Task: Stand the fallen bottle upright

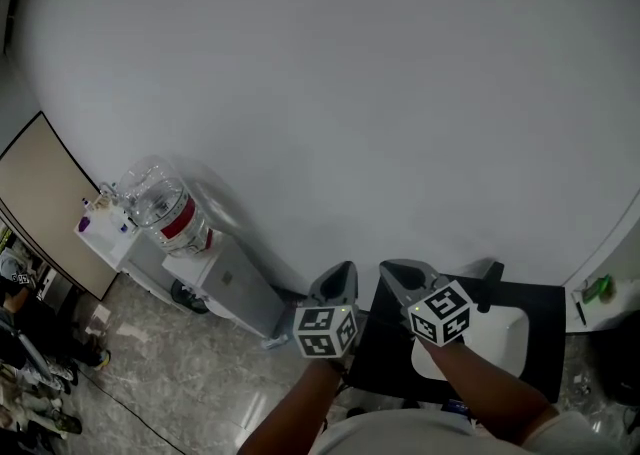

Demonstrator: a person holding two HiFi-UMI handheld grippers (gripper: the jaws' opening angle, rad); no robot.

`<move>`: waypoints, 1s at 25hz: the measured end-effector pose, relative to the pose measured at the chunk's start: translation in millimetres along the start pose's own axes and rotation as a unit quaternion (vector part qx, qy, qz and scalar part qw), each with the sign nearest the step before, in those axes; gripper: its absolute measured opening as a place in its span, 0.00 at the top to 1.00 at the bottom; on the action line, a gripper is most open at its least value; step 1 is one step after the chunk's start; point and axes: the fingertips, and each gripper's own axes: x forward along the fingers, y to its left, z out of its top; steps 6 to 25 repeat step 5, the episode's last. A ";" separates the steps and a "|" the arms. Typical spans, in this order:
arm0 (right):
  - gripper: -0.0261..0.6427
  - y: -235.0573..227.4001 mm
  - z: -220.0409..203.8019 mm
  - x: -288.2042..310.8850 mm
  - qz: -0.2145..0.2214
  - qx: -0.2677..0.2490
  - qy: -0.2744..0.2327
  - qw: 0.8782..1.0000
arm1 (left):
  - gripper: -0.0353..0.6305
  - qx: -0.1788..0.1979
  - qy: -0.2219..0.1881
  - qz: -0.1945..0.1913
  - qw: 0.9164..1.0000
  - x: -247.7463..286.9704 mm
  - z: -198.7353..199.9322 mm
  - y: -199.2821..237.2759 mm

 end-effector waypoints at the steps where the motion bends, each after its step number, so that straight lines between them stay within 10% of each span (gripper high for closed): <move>1: 0.96 0.4 -0.1 0.1 -0.001 -0.006 0.001 1.000 | 0.94 -0.001 0.001 0.000 1.000 0.1 -0.5 -0.2; 25: 0.96 -1.1 -3.6 -1.5 -0.006 -0.018 0.005 1.000 | 0.94 -0.003 0.004 -0.002 1.000 0.9 -2.9 -4.0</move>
